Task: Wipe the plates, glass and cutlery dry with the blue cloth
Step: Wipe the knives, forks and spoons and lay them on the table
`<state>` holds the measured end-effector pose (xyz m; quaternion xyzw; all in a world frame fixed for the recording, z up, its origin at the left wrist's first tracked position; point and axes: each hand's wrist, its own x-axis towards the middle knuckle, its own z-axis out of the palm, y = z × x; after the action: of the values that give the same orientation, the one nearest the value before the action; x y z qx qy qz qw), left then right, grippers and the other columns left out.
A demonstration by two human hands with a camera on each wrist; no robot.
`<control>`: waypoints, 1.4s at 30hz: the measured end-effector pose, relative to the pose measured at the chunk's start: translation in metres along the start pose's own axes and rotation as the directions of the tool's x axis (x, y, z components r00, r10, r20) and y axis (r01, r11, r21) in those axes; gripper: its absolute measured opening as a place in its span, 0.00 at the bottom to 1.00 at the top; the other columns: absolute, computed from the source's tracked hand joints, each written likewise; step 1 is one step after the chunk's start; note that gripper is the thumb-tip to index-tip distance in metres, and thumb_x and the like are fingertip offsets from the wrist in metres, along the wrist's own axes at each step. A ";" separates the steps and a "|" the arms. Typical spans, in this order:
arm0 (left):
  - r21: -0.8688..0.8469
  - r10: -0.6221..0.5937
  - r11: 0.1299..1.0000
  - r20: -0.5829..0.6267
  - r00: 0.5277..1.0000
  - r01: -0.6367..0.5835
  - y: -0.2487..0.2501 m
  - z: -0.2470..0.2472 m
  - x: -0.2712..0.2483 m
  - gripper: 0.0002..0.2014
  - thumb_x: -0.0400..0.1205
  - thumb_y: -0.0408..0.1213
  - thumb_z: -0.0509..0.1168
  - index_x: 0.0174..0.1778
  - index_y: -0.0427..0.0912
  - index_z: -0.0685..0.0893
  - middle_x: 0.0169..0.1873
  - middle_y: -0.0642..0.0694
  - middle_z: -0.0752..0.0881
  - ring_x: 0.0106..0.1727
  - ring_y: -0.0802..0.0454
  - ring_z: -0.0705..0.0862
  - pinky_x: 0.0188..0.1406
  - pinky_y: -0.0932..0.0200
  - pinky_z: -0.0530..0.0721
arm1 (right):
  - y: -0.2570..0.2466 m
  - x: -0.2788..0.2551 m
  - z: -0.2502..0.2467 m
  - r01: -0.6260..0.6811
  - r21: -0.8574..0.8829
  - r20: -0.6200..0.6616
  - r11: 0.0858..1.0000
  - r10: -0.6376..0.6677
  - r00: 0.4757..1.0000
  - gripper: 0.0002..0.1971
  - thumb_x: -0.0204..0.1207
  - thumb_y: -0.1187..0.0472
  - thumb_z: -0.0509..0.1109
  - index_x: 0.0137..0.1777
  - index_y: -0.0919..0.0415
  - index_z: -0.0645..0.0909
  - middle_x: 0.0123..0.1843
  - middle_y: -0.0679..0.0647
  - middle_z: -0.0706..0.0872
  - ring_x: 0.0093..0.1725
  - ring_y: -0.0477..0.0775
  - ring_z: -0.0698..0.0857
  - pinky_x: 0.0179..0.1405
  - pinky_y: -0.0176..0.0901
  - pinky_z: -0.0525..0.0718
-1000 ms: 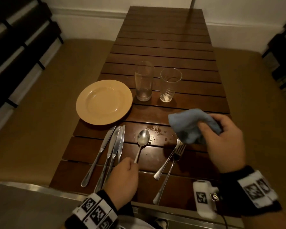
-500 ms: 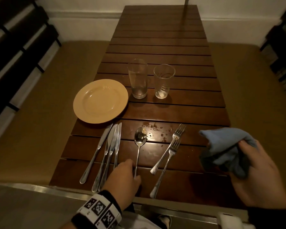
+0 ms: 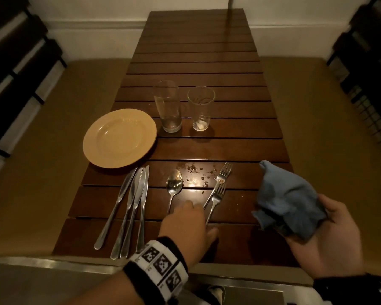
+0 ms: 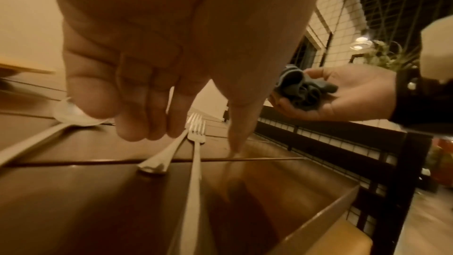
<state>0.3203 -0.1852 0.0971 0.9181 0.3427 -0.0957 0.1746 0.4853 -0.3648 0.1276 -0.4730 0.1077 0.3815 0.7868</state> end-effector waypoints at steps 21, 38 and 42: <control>0.024 -0.149 0.988 -0.106 0.983 0.153 0.015 0.019 0.035 0.18 0.83 0.54 0.60 0.62 0.46 0.76 0.57 0.47 0.79 0.57 0.50 0.81 0.53 0.53 0.86 | -0.006 -0.008 -0.009 -0.090 0.120 0.031 0.989 0.087 0.996 0.22 0.84 0.47 0.56 0.62 0.55 0.88 0.65 0.59 0.88 0.63 0.62 0.87 0.64 0.59 0.80; -0.360 -0.046 0.929 0.114 0.992 0.085 0.010 0.004 0.037 0.07 0.87 0.42 0.58 0.59 0.48 0.76 0.40 0.50 0.87 0.39 0.54 0.87 0.42 0.53 0.89 | 0.011 0.022 -0.005 -0.098 -0.040 0.119 0.994 0.102 0.988 0.21 0.81 0.66 0.60 0.73 0.56 0.78 0.68 0.62 0.86 0.63 0.65 0.87 0.56 0.59 0.88; -0.684 -0.073 0.713 0.143 0.987 0.152 0.016 -0.005 0.025 0.15 0.89 0.46 0.56 0.51 0.45 0.86 0.31 0.53 0.83 0.28 0.58 0.81 0.30 0.58 0.82 | 0.018 0.036 0.022 0.021 -0.048 0.124 0.999 -0.014 0.992 0.20 0.82 0.69 0.62 0.71 0.52 0.78 0.64 0.56 0.88 0.58 0.60 0.90 0.44 0.48 0.90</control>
<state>0.3497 -0.1792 0.0978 0.7572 0.3992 -0.0194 0.5167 0.4931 -0.3242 0.1087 -0.4686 0.0451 0.4058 0.7834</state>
